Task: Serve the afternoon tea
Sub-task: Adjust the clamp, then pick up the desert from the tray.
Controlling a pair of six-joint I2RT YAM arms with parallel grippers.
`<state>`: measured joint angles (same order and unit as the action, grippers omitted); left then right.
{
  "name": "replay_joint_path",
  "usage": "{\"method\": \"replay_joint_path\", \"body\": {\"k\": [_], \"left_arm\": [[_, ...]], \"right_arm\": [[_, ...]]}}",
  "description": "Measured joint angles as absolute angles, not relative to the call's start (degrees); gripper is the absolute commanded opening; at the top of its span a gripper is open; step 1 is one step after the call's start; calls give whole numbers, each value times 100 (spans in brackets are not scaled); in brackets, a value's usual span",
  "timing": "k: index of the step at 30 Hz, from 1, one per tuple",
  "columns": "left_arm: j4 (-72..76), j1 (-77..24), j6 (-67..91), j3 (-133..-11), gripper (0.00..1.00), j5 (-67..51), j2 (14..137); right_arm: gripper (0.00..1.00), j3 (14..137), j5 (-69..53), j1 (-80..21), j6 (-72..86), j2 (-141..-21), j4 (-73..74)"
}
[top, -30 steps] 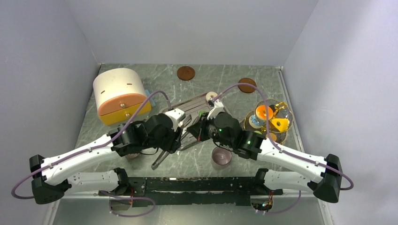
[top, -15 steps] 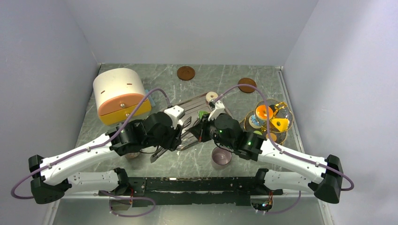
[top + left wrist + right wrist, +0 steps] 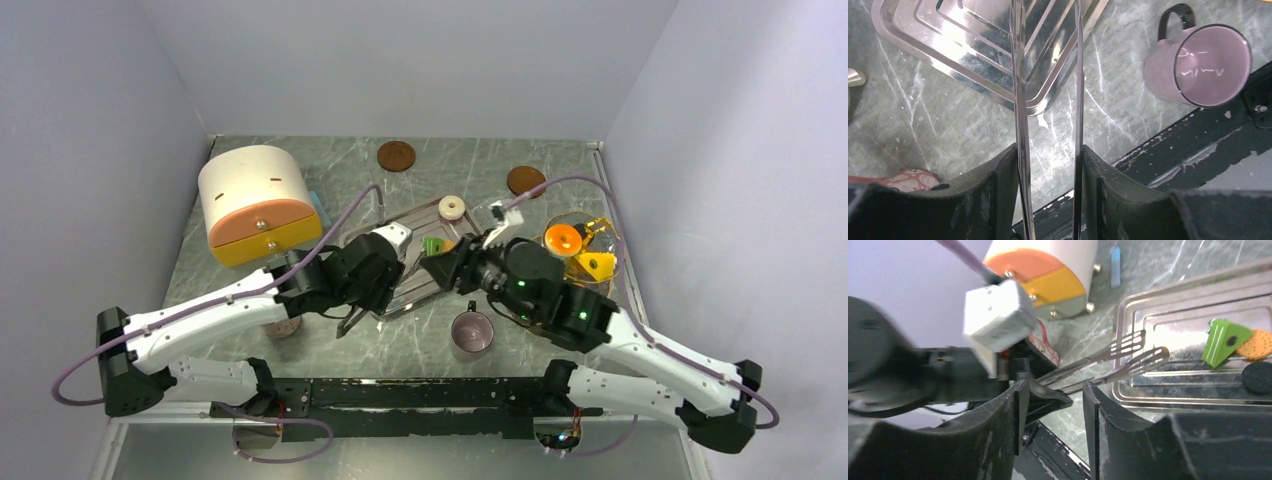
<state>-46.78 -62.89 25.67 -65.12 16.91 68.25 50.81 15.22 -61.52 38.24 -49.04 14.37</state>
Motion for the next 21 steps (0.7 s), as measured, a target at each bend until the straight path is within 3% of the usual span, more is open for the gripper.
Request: {"method": "replay_joint_path", "body": {"k": [5, 12, 21], "left_arm": [[-4595, -6025, 2486, -6510, 49, 1669, 7201], [-4066, -5669, 2250, -6521, 48, 1496, 7863], [-3538, -5408, 2025, -6615, 49, 1092, 8652]], "right_arm": [[62, 5231, 1894, -6152, 3833, -4108, 1693], [93, 5297, 2482, -6152, 3852, -3264, 1984], [96, 5301, 2805, -6152, 3874, -3065, 2292]]}}
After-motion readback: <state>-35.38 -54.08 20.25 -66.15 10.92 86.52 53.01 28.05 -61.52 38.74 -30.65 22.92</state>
